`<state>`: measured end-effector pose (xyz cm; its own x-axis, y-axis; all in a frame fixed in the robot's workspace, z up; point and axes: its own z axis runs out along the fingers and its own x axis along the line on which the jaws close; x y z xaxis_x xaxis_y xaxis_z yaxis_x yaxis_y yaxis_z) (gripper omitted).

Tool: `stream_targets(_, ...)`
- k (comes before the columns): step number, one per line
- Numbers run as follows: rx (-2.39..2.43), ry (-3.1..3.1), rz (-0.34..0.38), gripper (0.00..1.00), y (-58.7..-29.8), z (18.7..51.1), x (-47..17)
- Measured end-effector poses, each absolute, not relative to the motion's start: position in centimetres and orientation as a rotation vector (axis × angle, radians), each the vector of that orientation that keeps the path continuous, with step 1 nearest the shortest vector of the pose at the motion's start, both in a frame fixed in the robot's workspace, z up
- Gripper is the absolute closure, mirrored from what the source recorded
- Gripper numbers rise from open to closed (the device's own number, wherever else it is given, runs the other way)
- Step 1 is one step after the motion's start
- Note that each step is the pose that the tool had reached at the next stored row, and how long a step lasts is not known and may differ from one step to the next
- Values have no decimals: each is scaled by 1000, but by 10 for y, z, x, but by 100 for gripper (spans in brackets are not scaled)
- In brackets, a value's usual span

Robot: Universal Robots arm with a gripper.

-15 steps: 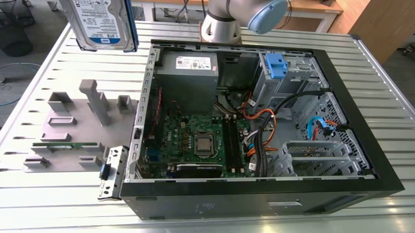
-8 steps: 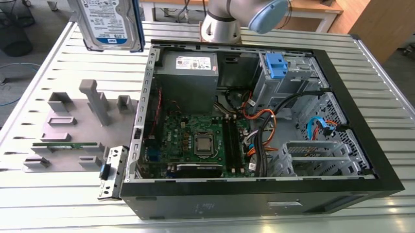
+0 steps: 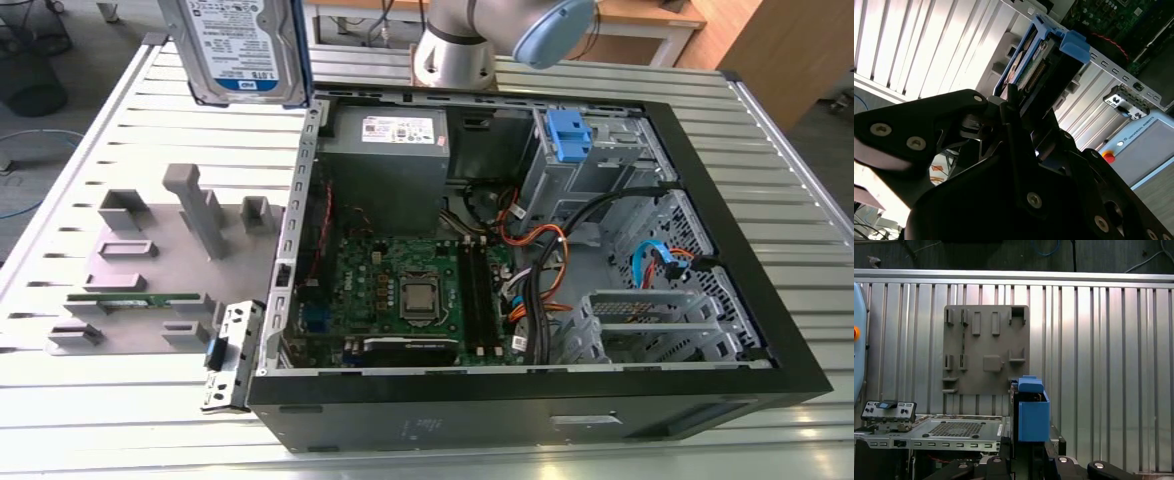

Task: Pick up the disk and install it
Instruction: 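Pick up the disk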

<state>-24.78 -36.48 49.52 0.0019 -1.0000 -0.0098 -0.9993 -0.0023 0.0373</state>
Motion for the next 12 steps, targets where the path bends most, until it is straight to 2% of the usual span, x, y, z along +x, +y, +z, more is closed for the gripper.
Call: stream_targets(12,2210,-2205,-52,65,-365,495,-224)
